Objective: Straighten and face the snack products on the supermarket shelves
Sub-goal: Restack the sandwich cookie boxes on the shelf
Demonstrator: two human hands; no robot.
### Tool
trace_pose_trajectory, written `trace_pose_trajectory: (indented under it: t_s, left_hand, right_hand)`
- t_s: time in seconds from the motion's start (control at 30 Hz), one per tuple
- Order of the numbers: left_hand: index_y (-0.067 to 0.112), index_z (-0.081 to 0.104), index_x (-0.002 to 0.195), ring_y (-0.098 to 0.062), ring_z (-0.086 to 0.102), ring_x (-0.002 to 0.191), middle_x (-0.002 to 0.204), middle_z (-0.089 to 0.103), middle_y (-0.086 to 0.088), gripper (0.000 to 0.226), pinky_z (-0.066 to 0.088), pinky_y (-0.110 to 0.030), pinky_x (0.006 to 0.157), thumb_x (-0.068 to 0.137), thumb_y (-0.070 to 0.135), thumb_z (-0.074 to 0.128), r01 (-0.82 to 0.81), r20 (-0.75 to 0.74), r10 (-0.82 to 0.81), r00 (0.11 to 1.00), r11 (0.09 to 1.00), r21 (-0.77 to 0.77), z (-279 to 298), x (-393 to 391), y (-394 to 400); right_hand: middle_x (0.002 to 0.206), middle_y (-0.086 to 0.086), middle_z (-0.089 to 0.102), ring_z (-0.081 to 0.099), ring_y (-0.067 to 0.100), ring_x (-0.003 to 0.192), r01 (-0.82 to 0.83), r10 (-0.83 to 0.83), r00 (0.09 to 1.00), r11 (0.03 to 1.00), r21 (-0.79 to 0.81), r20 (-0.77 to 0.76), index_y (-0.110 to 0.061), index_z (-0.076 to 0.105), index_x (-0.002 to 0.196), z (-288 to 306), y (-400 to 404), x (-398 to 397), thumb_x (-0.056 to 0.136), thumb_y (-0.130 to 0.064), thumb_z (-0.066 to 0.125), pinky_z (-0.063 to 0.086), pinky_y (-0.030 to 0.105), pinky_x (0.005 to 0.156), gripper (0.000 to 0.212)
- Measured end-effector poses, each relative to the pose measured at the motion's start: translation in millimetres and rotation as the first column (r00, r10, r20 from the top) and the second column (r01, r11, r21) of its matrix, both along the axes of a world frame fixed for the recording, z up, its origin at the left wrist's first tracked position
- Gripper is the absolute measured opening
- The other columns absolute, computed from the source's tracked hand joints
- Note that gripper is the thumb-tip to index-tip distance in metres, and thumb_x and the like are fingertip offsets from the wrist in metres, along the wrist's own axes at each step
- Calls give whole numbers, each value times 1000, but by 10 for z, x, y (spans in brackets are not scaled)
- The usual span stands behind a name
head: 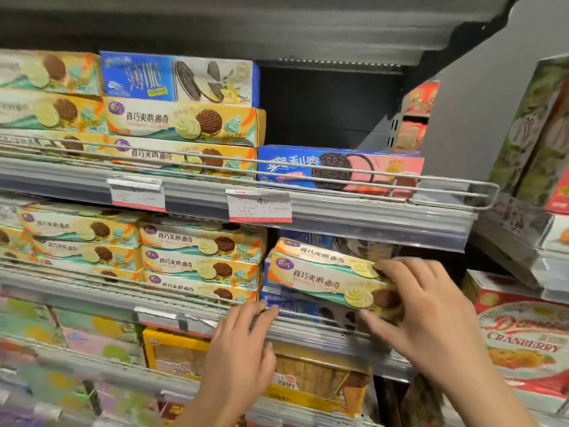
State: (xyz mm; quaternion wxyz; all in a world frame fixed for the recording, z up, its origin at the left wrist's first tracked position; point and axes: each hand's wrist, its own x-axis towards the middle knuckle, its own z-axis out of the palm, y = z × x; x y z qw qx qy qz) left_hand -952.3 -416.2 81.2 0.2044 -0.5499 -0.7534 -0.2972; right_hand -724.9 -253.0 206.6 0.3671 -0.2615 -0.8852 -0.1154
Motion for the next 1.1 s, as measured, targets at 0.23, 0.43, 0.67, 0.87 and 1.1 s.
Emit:
trace_pose_trajectory:
  t_s: [0.23, 0.43, 0.67, 0.87, 1.1]
  left_hand:
    - [19, 74, 109, -13, 55, 113, 118, 67, 1, 35, 43, -24, 98, 86, 21, 48, 83, 26, -89, 996, 984, 156, 234, -118, -124]
    - [10, 78, 92, -15, 66, 103, 107, 73, 1, 30, 44, -18, 99, 87, 6, 50, 121, -12, -128, 992, 897, 426, 1052, -321, -309]
    - [3, 75, 104, -29, 63, 105, 109, 71, -11, 19, 46, -38, 95, 89, 3, 62, 250, -397, 3, 918, 772, 585, 2453, -772, -532]
    - [16, 55, 140, -37, 47, 130, 141, 54, -10, 56, 38, -52, 108, 89, 38, 55, 54, -457, 114, 882, 939, 339, 3351, -1334, -434]
    - [25, 45, 146, -37, 36, 140, 153, 46, -9, 66, 34, -56, 113, 90, 60, 48, -137, -417, 142, 898, 990, 42, 3473, -1513, -312]
  right_hand:
    - [114, -21, 64, 62, 4, 104, -286, 200, 947, 883, -371, -253, -35, 63, 117, -201, -250, 186, 69, -64, 74, 48, 19, 83, 57]
    - [113, -28, 67, 64, 0, 103, -371, 201, 912, 774, -513, -357, -44, 65, 111, -174, -515, 114, 67, -60, 86, 47, 10, 76, 51]
    - [104, -22, 73, 68, 2, 93, -357, 114, 895, 760, -542, -431, -40, 69, 112, 98, -684, -218, 51, -77, 76, 46, 9, 73, 72]
    - [96, -23, 74, 68, 2, 88, -337, 59, 887, 761, -554, -459, -50, 64, 112, 277, -844, -474, 38, -99, 63, 45, 8, 72, 88]
    - [100, -22, 73, 68, 1, 92, -306, 30, 892, 775, -553, -451, -46, 65, 113, 345, -978, -504, 50, -75, 75, 46, 7, 69, 70]
